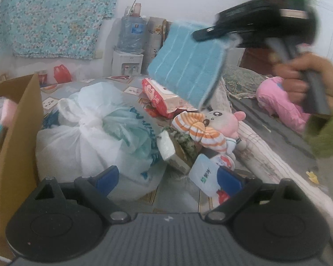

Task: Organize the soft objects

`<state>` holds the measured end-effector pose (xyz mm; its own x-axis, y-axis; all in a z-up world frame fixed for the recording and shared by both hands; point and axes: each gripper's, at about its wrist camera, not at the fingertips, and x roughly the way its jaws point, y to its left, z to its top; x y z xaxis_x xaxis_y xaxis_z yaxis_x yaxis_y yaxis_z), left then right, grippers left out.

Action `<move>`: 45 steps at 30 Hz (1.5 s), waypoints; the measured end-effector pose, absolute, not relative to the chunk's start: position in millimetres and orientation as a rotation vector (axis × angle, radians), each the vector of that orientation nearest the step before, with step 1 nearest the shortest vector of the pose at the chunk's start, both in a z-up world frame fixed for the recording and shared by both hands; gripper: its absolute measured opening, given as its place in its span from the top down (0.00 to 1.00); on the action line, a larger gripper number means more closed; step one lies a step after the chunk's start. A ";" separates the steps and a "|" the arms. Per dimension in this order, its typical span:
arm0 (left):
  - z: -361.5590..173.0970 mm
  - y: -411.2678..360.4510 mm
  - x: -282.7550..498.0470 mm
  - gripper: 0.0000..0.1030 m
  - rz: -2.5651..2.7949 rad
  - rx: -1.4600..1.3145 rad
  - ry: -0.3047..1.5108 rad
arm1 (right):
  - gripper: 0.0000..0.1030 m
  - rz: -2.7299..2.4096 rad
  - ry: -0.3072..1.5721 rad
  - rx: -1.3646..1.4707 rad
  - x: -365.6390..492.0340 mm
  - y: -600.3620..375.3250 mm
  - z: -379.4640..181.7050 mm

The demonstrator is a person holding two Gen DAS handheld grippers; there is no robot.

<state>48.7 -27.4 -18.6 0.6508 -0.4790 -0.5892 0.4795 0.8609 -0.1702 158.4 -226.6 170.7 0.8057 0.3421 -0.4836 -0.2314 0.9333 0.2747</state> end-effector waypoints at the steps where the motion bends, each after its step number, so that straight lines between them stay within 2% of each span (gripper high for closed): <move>1: -17.2 -22.8 43.6 0.07 -0.541 -0.002 0.668 | 0.94 0.339 0.550 0.235 144.2 -228.2 175.8; 5: -14.9 -4.3 21.5 0.07 -0.531 0.006 0.661 | 0.94 0.459 0.576 0.373 95.0 -233.3 174.8; 8: -17.5 6.9 8.3 0.07 -0.520 0.029 0.681 | 0.94 0.527 0.632 0.526 64.5 -239.9 149.4; 13: -34.3 3.6 1.7 0.07 -0.497 0.101 0.725 | 0.94 0.467 0.818 0.704 36.1 -245.2 52.1; 16: -51.5 -13.4 8.3 0.07 -0.486 0.161 0.758 | 0.94 0.382 0.907 0.717 21.5 -246.2 5.6; 23: -88.8 -47.6 25.4 0.10 -0.454 0.230 0.800 | 0.91 0.377 0.837 0.567 -13.6 -239.6 18.7; 30: -97.0 -44.6 26.0 0.10 -0.452 0.222 0.837 | 0.90 0.506 0.851 0.561 2.2 -229.0 13.9; 33: -93.6 -31.9 20.9 0.09 -0.445 0.194 0.833 | 0.85 0.551 0.880 0.563 5.9 -219.1 9.0; 35: -90.7 -19.2 15.5 0.09 -0.443 0.165 0.832 | 0.74 0.557 0.902 0.555 7.9 -213.2 5.9; 39: -88.0 5.9 8.9 0.09 -0.421 0.105 0.837 | 0.65 0.583 0.944 0.564 15.6 -200.7 -2.7; 41: -86.3 16.0 6.6 0.09 -0.417 0.069 0.837 | 0.52 0.596 0.960 0.574 18.6 -195.5 -5.4; 45: -77.7 31.8 3.7 0.09 -0.431 -0.014 0.812 | 0.42 0.609 0.977 0.619 20.6 -192.3 -7.7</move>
